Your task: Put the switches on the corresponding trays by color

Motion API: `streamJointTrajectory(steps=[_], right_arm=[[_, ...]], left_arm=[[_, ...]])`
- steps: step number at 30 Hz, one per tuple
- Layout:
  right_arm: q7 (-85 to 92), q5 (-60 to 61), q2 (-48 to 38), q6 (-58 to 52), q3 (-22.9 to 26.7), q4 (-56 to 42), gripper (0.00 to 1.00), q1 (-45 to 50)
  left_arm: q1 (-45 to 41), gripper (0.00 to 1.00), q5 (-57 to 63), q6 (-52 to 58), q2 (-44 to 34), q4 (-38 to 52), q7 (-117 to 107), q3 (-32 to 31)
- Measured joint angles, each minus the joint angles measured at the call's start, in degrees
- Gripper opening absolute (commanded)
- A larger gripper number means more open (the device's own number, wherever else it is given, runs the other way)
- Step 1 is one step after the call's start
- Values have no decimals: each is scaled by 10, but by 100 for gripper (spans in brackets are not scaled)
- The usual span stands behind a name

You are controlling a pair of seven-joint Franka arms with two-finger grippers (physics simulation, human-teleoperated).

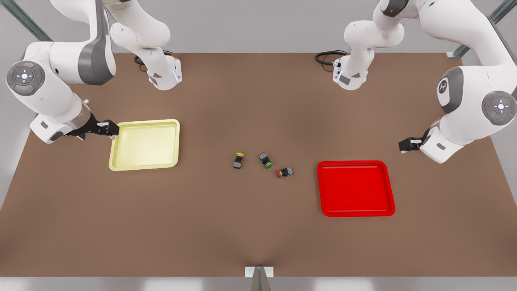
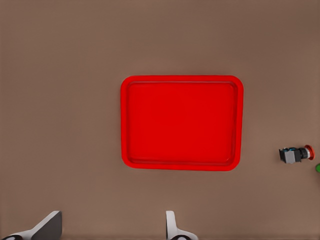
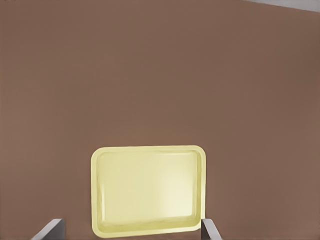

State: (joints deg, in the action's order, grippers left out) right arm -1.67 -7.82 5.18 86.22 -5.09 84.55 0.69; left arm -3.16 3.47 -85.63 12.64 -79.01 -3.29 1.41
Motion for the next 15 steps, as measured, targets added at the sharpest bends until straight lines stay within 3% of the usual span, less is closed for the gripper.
streamJointTrajectory(steps=[3,5,7,11,15], right_arm=[[-59,2,26,-4,-9,-2,100,2],[-142,5,81,-2,-16,-8,100,107],[-230,51,127,8,-16,-9,100,155],[-389,109,208,130,-15,21,100,243],[-448,119,267,261,-15,57,100,299]], left_arm=[[2,100,0,1,14,12,6,-31],[-4,100,0,-1,50,49,0,-72],[-46,100,0,-8,85,78,-2,-82],[-81,100,2,-15,118,83,-71,-85],[-88,100,-1,-109,154,78,-14,-111]])
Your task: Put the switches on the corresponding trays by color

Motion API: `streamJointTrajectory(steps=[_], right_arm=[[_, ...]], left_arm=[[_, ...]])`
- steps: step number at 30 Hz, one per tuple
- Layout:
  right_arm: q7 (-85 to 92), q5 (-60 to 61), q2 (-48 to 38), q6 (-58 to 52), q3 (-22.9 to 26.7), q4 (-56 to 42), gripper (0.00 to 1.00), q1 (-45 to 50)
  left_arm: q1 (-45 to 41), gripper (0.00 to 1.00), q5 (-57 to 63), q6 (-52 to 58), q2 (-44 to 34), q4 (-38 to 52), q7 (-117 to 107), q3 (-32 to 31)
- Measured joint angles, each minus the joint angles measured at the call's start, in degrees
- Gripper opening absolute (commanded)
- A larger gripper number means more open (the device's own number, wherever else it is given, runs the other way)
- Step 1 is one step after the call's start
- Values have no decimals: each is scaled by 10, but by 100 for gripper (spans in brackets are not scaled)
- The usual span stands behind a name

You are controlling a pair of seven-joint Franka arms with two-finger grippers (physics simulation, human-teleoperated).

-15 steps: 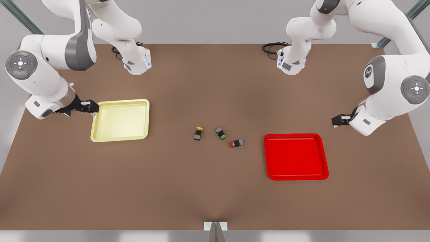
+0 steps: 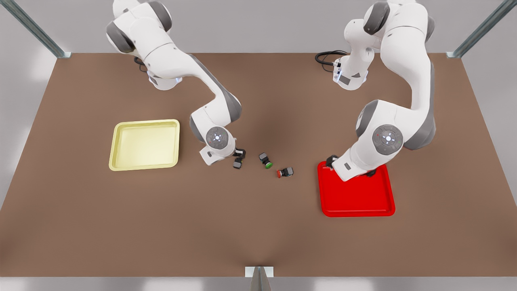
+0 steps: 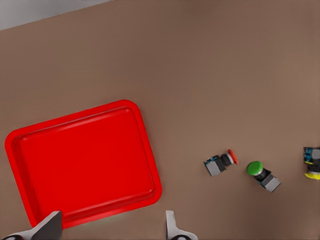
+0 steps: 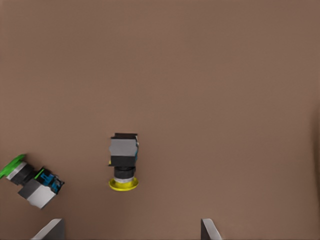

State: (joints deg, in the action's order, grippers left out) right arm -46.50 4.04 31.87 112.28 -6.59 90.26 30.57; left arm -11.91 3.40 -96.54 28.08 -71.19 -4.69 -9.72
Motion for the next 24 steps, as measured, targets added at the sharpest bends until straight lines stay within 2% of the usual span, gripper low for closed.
streamJointTrajectory(steps=[5,10,12,17,24], right_arm=[[0,1,34,59,0,18,100,19],[41,-1,36,115,0,53,100,34],[41,-1,48,130,0,55,100,36],[43,-1,58,154,1,49,100,21],[29,20,88,174,3,49,100,19]], left_arm=[[5,100,-2,-46,45,-12,268,-1],[19,100,-1,-63,51,-20,590,-5],[19,100,-2,-83,79,-27,593,-7],[-35,100,0,-171,78,-113,592,-7],[-140,100,2,-225,105,-130,528,-6]])
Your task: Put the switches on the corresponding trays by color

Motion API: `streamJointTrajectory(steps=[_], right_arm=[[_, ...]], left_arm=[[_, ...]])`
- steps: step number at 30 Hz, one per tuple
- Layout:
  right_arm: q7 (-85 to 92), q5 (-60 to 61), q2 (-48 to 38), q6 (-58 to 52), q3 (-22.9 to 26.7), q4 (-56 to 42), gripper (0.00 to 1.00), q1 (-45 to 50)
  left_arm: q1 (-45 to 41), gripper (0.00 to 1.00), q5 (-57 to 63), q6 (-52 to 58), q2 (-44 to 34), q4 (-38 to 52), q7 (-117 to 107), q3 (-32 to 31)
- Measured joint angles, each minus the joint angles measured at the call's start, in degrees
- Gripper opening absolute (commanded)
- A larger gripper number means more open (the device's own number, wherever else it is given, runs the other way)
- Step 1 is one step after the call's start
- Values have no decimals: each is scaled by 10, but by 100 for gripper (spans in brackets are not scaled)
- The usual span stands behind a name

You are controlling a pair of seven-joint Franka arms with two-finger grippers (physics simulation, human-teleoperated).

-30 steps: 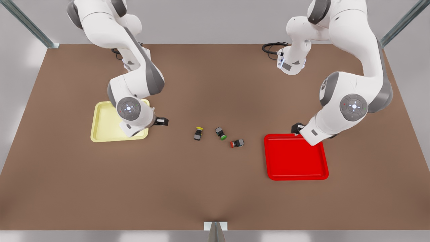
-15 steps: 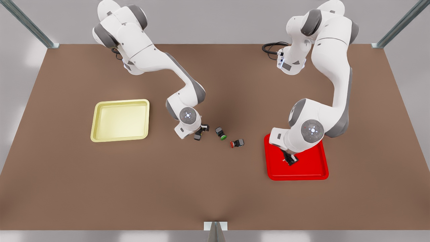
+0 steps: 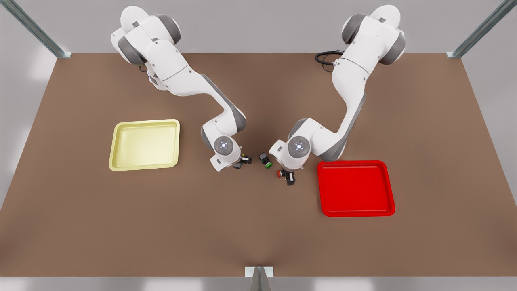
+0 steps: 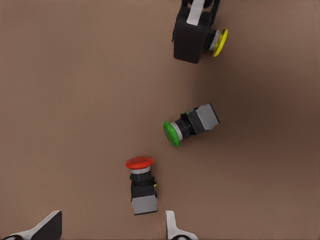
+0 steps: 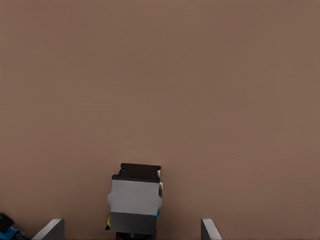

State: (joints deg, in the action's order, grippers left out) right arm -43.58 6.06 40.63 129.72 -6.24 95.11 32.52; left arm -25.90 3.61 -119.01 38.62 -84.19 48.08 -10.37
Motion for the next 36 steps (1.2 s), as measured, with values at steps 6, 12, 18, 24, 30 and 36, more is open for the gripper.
streamJointTrajectory(steps=[6,12,18,24,30,36], right_arm=[[-13,0,12,12,0,0,100,2],[-13,0,22,28,0,-2,100,-2],[-12,0,23,28,2,-2,58,-3],[-12,-1,23,26,3,-3,57,3],[-12,-2,23,22,3,-6,56,5],[-9,-2,28,20,3,-11,54,4]], left_arm=[[16,100,7,-65,23,-48,7,0],[-1,100,14,-61,28,-52,-2,1],[11,100,24,-55,27,-56,-68,1],[10,100,27,-46,28,-56,-161,1],[6,100,42,-68,49,-57,-162,2],[7,100,58,-79,51,-63,-162,1]])
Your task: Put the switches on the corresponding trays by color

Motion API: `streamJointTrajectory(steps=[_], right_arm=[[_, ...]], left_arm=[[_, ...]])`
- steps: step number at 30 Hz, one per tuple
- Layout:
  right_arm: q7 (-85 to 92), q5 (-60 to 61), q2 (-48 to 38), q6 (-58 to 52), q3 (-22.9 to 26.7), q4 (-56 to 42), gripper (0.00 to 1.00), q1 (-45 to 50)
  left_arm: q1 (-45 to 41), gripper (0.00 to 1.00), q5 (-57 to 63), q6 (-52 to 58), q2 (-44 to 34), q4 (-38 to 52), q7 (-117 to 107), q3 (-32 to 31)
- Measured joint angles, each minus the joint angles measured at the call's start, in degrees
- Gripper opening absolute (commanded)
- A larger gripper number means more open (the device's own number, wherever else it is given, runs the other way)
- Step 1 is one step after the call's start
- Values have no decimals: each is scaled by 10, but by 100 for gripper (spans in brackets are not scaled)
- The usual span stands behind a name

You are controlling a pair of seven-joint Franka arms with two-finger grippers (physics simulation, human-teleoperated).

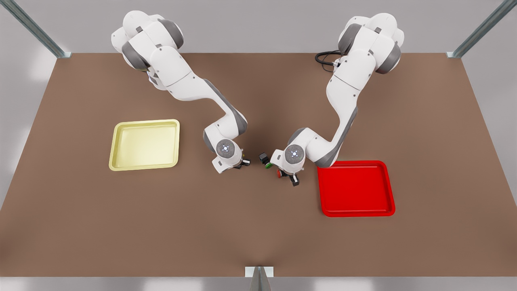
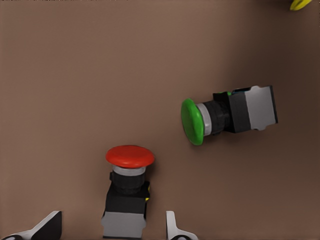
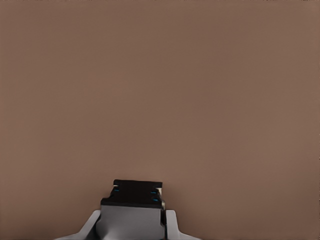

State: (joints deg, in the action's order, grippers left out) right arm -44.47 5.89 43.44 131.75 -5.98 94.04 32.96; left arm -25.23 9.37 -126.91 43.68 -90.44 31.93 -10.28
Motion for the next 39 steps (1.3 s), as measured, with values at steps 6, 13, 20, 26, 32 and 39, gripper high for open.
streamJointTrajectory(steps=[6,13,20,26,32,39], right_arm=[[6,1,0,0,0,0,53,-2],[2,0,-5,0,0,0,53,-4],[5,-1,-60,-16,-2,28,53,-52],[44,-3,-231,-16,-6,220,53,-249],[211,-4,-393,0,-6,439,53,-339],[284,-7,-379,38,-6,464,100,-377]], left_arm=[[-9,100,4,-5,9,3,0,0],[-7,99,13,-9,12,1,0,0],[-4,70,36,-29,16,-3,6,-1],[-3,61,42,-27,11,-5,6,-2],[-3,61,42,-34,14,-5,5,-2],[-3,52,43,-41,14,-5,5,-3]])
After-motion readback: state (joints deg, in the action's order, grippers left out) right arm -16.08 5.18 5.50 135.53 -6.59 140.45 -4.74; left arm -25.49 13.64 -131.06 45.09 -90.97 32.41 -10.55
